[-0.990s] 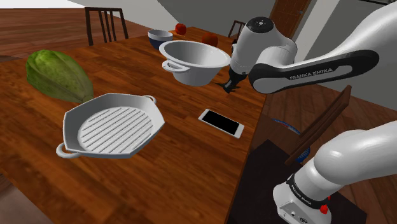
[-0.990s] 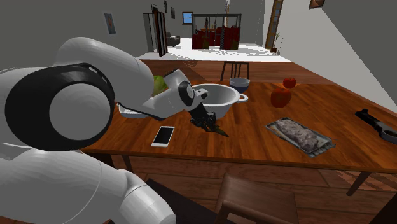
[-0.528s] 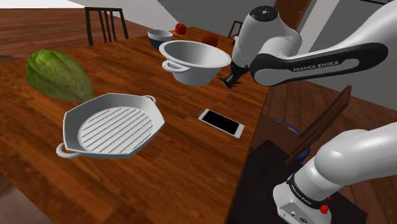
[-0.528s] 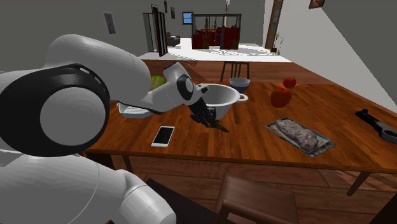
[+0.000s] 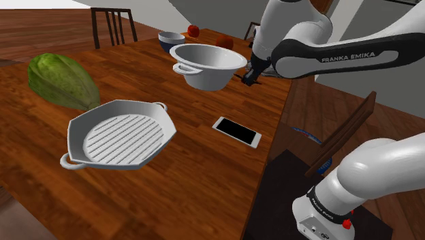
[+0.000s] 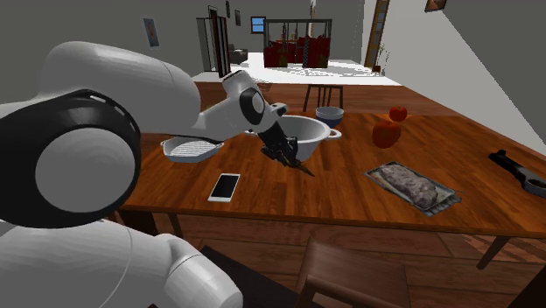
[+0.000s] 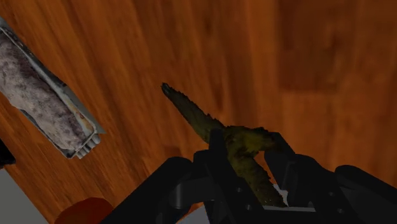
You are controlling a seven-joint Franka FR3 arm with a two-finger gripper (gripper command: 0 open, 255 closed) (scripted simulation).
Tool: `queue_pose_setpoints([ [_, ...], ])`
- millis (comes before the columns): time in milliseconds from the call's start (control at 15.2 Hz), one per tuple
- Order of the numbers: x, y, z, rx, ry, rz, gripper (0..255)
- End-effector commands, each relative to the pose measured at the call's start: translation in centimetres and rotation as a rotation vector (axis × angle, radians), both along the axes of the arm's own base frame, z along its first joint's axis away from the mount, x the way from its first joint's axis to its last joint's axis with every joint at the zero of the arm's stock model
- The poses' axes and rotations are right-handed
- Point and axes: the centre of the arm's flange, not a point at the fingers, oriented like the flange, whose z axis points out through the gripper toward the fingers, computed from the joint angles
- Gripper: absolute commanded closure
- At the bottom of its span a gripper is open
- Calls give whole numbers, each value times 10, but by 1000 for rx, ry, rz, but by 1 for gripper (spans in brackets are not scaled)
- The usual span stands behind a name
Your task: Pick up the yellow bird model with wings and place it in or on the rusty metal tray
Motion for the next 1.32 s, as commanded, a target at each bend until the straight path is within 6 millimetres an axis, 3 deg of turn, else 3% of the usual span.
queue_pose_setpoints([
  [0, -1, 0, 12, 1, -3, 1, 255],
  [528, -1, 0, 53, 1, -3, 1, 255],
  [1254, 56, -134, 59, 1, -3, 1, 255],
])
